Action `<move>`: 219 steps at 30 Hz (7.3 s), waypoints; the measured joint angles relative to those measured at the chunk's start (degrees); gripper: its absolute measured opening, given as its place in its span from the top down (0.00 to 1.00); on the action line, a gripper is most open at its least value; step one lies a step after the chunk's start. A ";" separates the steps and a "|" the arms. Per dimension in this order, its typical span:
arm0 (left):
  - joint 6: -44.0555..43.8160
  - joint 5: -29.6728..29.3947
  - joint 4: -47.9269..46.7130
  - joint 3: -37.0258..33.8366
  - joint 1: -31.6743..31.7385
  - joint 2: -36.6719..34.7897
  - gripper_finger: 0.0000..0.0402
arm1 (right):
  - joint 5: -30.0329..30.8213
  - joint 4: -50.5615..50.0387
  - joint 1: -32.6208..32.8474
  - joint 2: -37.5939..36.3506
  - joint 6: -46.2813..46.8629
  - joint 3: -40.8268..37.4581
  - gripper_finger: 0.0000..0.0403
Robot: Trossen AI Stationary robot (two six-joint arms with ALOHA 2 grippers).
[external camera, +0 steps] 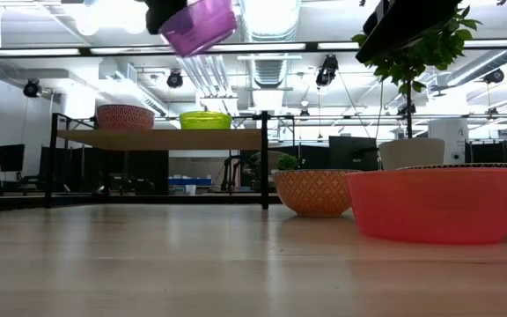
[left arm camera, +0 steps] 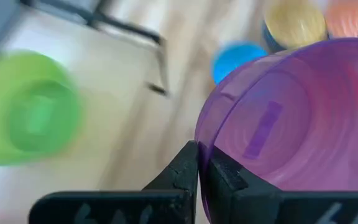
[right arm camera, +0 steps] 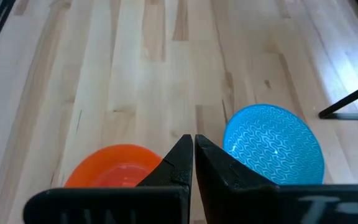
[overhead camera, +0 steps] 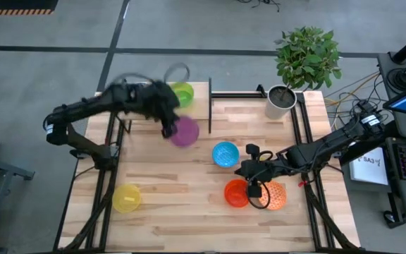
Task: Place and stack bowls onto a shelf
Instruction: Stack the violet bowl on top of the green bowl on the shelf, then stack the light blue bowl on top of the blue bowl on the shelf
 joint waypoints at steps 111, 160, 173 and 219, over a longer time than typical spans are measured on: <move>28.17 4.98 -3.11 27.73 32.76 25.80 0.99 | 0.02 -0.11 0.00 -0.11 0.19 -0.07 0.98; 24.05 4.57 1.44 9.30 32.03 19.35 1.00 | 3.06 -0.02 -0.07 -0.11 0.39 -0.87 0.98; 21.86 6.63 1.89 6.61 27.55 12.52 1.00 | 3.06 1.61 -0.07 -0.13 0.39 -0.90 0.98; 14.64 0.50 51.20 -26.92 -19.25 9.95 1.00 | -9.89 42.03 2.65 -7.01 -17.05 -19.09 0.98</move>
